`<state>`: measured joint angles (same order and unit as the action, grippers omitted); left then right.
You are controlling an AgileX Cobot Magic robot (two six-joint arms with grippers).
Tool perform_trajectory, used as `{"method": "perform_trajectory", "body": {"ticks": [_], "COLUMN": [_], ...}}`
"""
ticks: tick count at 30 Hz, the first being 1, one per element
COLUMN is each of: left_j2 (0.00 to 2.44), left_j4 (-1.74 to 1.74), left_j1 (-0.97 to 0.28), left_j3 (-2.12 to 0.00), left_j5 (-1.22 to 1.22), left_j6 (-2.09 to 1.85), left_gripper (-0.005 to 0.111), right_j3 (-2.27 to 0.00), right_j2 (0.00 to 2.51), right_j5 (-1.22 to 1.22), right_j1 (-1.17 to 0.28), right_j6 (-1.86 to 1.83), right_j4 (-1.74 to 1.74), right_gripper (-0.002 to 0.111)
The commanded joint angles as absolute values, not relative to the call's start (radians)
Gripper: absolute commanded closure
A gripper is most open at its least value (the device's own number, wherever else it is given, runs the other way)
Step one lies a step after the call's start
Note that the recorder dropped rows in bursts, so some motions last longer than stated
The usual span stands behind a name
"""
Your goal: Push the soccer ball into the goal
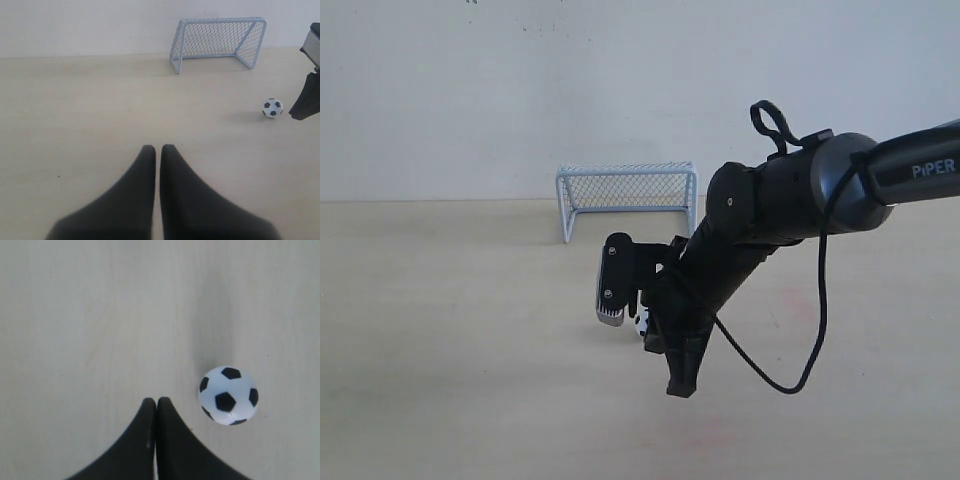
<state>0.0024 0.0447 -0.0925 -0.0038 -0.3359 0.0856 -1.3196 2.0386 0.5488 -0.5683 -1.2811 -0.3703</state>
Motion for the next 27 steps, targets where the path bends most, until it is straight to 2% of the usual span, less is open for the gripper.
{"method": "perform_trajectory", "body": {"ticks": [1,22,24,25,27], "left_j2": [0.000,0.000,0.000,0.000,0.000], "left_j4": [0.041,0.041,0.041,0.041,0.041], "left_j1": [-0.089,-0.089,-0.089,-0.089,-0.089], "left_j3": [0.000,0.000,0.000,0.000,0.000], "left_j5": [-0.330,-0.330,-0.330,-0.330,-0.330], "left_j6": [0.083,0.083,0.083,0.083,0.083], "left_gripper": [0.102,0.102,0.102,0.102,0.102], "right_j3": [-1.325,-1.329,-1.357,-1.393,-1.407], "right_j2": [2.036,2.103,2.108,2.126,2.086], "right_j5": [0.557,0.539,0.372,0.131,0.030], "right_j1": [-0.567,-0.569,-0.567,-0.545,-0.543], "right_j6": [-1.292,-1.377,-1.432,-1.413,-1.303], "right_j4": [-0.387,-0.397,-0.385,-0.306,-0.323], "right_gripper": [0.109,0.109,0.109,0.109,0.109]}}
